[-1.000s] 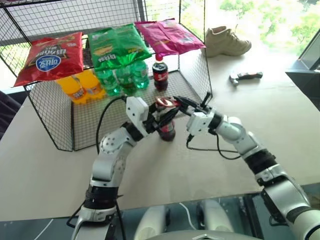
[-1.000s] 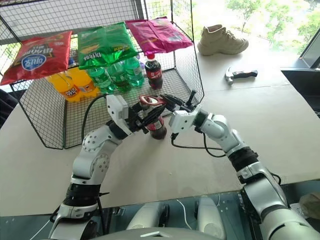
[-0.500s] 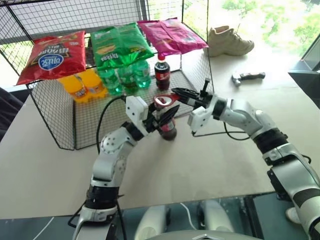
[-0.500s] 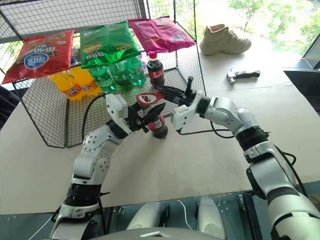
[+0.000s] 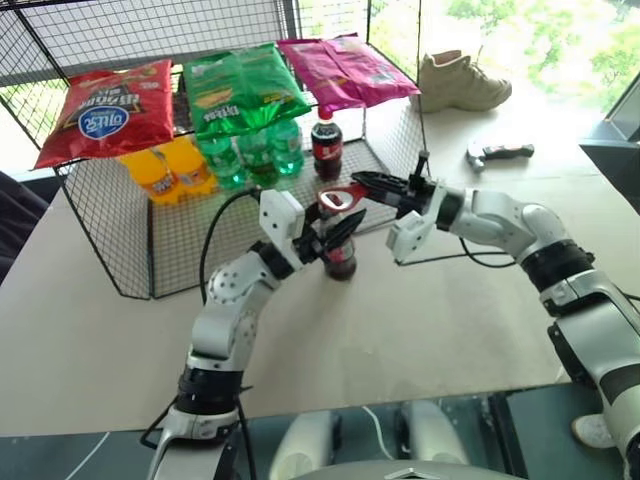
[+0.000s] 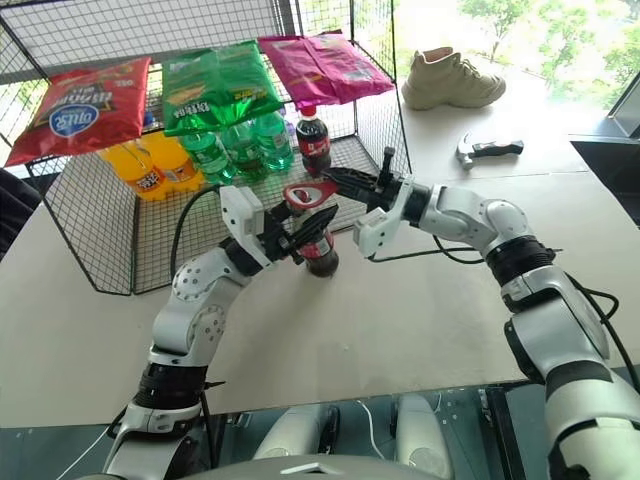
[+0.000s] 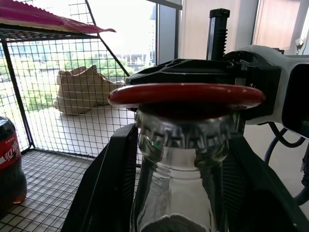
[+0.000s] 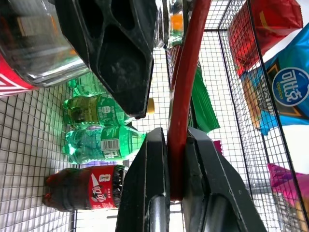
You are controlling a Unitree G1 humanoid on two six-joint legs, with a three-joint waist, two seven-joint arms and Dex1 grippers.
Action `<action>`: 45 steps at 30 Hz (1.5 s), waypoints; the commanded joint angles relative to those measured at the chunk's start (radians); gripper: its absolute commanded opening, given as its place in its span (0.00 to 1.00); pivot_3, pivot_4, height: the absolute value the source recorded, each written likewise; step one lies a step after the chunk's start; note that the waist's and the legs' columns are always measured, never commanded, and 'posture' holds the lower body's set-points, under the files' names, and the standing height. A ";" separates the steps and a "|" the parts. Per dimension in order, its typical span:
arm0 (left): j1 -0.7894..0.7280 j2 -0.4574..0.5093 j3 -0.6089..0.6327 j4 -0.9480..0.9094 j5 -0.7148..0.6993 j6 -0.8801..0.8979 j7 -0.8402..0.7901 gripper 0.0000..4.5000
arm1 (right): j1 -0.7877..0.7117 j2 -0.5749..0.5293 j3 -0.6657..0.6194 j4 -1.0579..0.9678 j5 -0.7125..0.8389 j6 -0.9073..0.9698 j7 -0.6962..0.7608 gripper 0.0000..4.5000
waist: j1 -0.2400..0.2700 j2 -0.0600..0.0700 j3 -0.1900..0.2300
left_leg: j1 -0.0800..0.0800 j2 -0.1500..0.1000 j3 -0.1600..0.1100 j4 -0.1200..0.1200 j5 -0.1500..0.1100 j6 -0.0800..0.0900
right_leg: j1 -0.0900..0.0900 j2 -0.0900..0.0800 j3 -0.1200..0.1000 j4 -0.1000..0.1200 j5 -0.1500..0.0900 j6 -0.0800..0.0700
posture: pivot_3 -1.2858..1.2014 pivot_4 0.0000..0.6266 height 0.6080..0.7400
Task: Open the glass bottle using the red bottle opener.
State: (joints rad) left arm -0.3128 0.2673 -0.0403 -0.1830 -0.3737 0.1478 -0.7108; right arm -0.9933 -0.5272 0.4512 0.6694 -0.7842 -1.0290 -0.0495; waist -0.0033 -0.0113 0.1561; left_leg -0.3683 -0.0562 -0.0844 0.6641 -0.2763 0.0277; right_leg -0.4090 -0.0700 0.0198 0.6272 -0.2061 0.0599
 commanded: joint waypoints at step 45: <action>0.041 0.020 -0.044 0.001 -0.005 0.020 -0.009 0.46 | -0.039 -0.036 -0.051 0.080 0.273 0.044 0.021 0.00 | -0.011 0.001 0.001 | 0.004 0.002 0.006 -0.013 0.000 0.000 | -0.002 0.000 0.005 -0.004 0.000 0.000 | 0.52 0.24 1.00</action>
State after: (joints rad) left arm -0.3044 0.2774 -0.0641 -0.1915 -0.3841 0.1244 -0.7147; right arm -1.0422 -0.5722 0.4464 0.7915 -0.6216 -1.0001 -0.0906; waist -0.0143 -0.0099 0.1571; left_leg -0.3646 -0.0544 -0.0786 0.6516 -0.2760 0.0275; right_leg -0.4115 -0.0699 0.0246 0.6228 -0.2062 0.0598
